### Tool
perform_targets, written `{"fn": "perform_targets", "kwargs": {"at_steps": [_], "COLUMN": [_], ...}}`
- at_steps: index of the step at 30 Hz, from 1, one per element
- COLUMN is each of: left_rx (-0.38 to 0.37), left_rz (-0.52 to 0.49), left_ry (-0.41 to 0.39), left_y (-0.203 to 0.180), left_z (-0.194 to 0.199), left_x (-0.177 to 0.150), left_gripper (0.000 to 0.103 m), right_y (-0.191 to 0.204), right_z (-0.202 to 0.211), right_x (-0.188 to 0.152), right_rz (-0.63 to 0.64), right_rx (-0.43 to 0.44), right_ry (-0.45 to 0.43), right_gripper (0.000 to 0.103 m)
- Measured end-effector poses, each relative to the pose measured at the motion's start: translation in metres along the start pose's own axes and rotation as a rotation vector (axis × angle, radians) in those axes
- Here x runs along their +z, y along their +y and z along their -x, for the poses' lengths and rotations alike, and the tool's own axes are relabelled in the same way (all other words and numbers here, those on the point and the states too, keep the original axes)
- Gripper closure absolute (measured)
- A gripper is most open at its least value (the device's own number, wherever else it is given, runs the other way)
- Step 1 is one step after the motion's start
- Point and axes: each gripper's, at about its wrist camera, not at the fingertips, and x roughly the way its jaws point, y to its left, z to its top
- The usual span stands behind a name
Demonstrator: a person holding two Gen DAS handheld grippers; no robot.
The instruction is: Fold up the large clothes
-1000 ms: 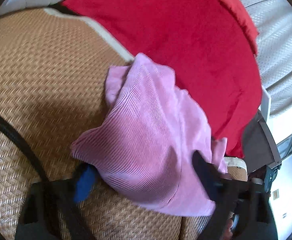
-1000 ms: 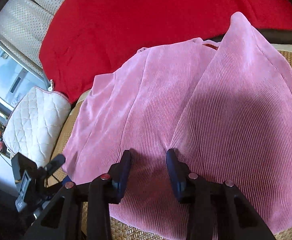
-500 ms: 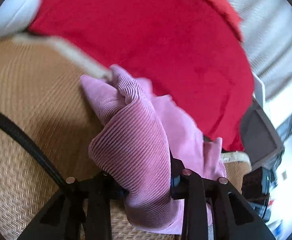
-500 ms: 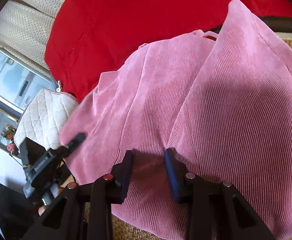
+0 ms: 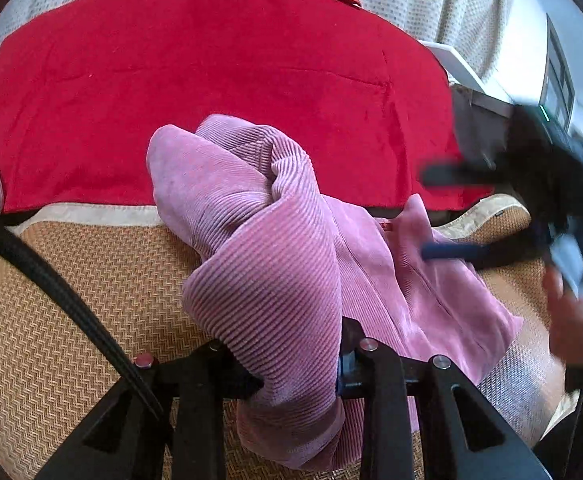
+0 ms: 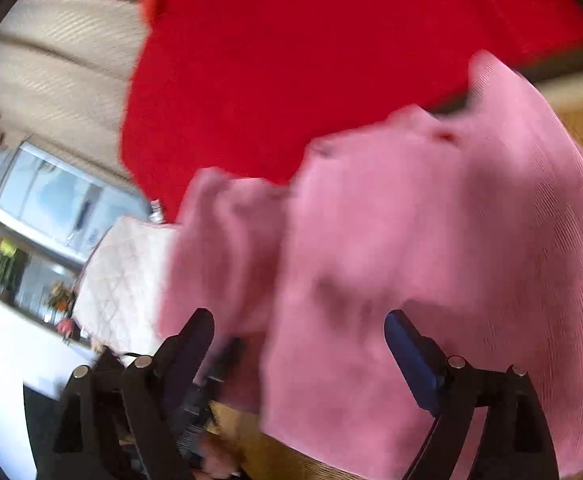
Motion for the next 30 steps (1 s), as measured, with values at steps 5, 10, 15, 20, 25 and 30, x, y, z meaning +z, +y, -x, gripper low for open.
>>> {"fn": "perform_targets", "kwargs": {"at_steps": [5,10,15,20,25,30], "left_rx": [-0.006,-0.013,-0.029,-0.024,-0.076,-0.193], "left_rz": [0.0,-0.008,-0.026,-0.063,-0.079,-0.127], "left_ry": [-0.001,0.0,-0.004,0.0,-0.029,-0.074], "left_y": [0.0,-0.001,0.012,0.009,-0.001,-0.039], "left_z": [0.006,0.002,0.018,0.021,0.036,0.055], "left_x": [0.005,0.006,-0.007,-0.01,0.003,0.04], "left_gripper": [0.074,0.074,0.074,0.074,0.075,0.075], "right_y": [0.071,0.123,0.148,0.147,0.129,0.121], "right_z": [-0.036,-0.102,-0.145,-0.178,-0.143,-0.05], "right_x": [0.043,0.06,0.058,0.044,0.051,0.07], "right_rz": [0.175,0.334,0.413,0.521,0.45,0.413], "right_rx": [-0.081,-0.21,-0.301,-0.536,-0.475,-0.368], "right_ry": [0.104,0.297,0.426,0.501,0.404,0.22], "right_gripper": [0.013,0.013,0.013,0.034,0.081,0.086]}}
